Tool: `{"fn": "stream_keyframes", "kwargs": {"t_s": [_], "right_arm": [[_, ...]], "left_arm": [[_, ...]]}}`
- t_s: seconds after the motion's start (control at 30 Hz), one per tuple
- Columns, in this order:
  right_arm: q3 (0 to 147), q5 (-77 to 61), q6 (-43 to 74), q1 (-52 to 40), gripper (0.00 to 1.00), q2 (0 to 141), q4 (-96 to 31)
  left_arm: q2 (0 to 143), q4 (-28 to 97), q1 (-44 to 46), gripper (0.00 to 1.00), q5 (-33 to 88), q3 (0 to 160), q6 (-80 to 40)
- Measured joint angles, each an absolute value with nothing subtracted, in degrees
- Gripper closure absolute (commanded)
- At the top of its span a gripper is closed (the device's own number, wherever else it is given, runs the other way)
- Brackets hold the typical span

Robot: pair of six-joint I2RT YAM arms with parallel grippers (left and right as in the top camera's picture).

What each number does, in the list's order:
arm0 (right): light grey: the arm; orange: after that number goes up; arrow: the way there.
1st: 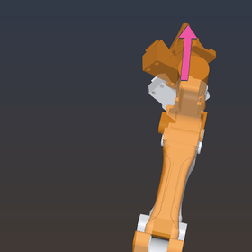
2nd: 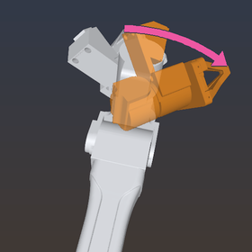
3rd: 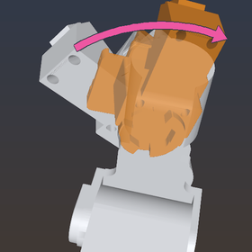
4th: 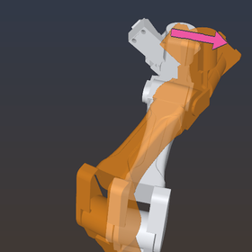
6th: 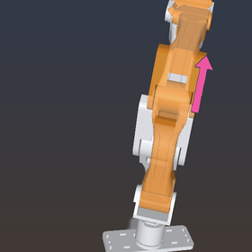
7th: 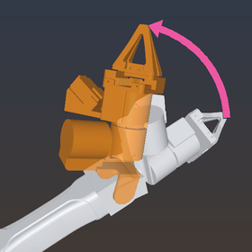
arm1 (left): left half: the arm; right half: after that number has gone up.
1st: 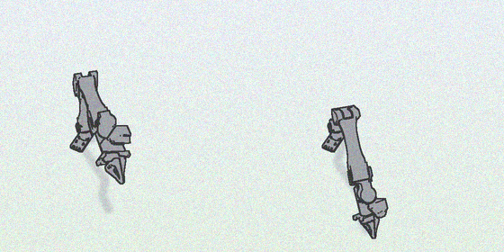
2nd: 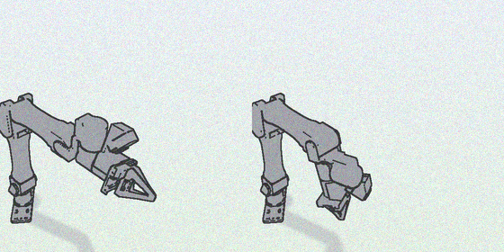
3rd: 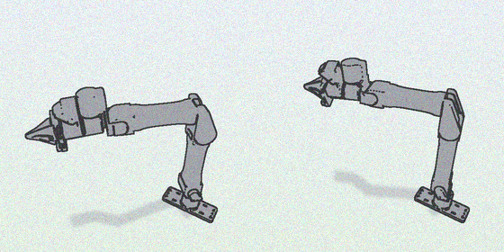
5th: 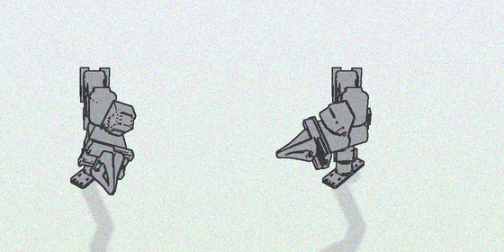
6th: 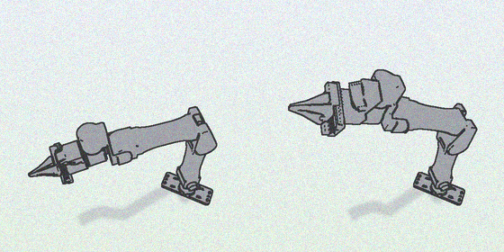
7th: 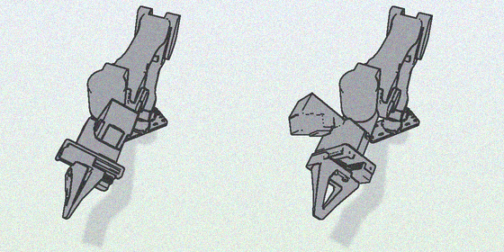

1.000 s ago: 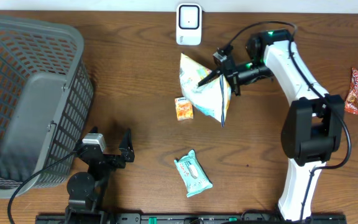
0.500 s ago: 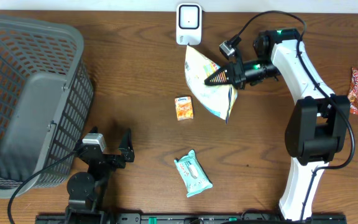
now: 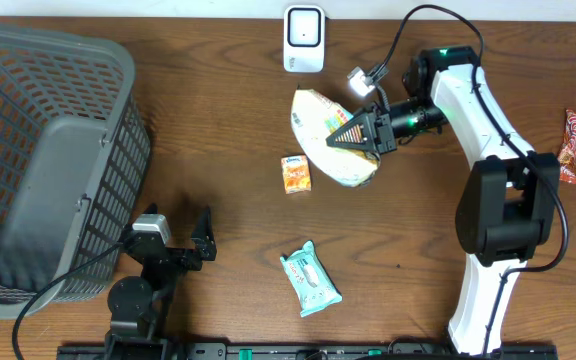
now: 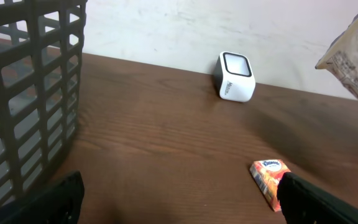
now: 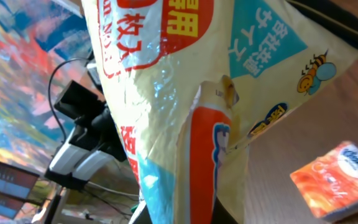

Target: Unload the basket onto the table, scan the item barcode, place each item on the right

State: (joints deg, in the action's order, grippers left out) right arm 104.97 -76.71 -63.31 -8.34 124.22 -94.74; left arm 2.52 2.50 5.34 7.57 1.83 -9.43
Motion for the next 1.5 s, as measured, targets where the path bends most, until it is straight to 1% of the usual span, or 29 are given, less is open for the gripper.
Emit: {"fn": "stream_keyframes", "kwargs": {"t_s": [0.13, 0.53, 1.5], "right_arm": [[105.0, -76.7, -64.1, -8.8, 0.99, 124.2, -96.9], [105.0, -76.7, -64.2, -8.8, 0.99, 124.2, -97.1], [105.0, -72.4, -59.1, -8.8, 0.99, 124.2, -97.3]], "left_arm": [[2.5, 2.5, 5.3, 0.02, 7.6, 1.8, -9.5], [2.5, 2.5, 5.3, 0.02, 7.6, 1.8, -9.5], [2.5, 2.5, 5.3, 0.02, 7.6, 1.8, -9.5]]}}
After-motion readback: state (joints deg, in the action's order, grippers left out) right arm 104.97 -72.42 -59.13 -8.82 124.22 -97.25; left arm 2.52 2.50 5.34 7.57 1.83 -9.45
